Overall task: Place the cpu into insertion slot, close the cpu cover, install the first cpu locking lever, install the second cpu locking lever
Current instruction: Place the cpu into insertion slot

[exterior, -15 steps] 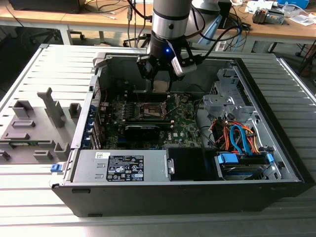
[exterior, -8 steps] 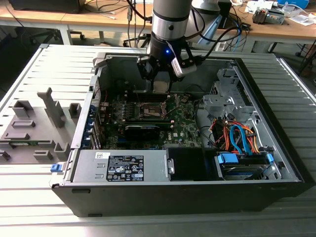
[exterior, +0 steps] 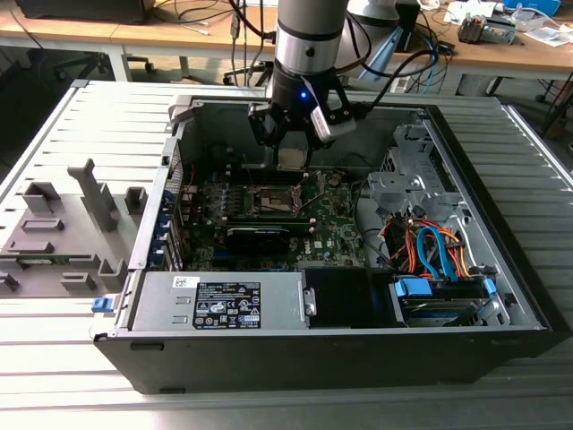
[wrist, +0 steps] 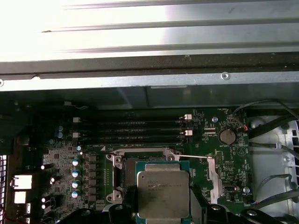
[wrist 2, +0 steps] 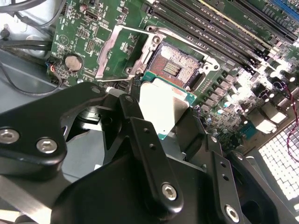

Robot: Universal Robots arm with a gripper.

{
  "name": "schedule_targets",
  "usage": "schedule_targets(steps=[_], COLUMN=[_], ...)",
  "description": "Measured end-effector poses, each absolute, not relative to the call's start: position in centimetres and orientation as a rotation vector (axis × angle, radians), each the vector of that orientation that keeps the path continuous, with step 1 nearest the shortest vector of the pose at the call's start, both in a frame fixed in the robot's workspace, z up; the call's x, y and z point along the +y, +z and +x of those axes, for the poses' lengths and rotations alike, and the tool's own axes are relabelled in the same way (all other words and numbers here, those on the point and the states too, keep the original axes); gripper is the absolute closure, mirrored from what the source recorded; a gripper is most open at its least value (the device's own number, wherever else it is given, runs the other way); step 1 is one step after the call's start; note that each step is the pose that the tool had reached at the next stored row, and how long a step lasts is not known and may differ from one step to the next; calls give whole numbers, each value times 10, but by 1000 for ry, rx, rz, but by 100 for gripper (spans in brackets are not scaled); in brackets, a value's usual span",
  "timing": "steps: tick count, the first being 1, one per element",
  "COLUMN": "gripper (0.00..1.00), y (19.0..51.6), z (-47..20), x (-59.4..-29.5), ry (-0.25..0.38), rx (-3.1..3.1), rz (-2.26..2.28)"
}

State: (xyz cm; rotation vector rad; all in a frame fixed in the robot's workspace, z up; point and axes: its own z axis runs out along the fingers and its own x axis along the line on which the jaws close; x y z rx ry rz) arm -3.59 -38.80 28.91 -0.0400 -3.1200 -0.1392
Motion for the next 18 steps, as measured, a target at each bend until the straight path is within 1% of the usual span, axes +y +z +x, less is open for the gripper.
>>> schedule_targets(steps=[18], gripper=[46], y=[285], z=[-36], x=[-390], ry=[-139], rx=[-3120], rz=[-40])
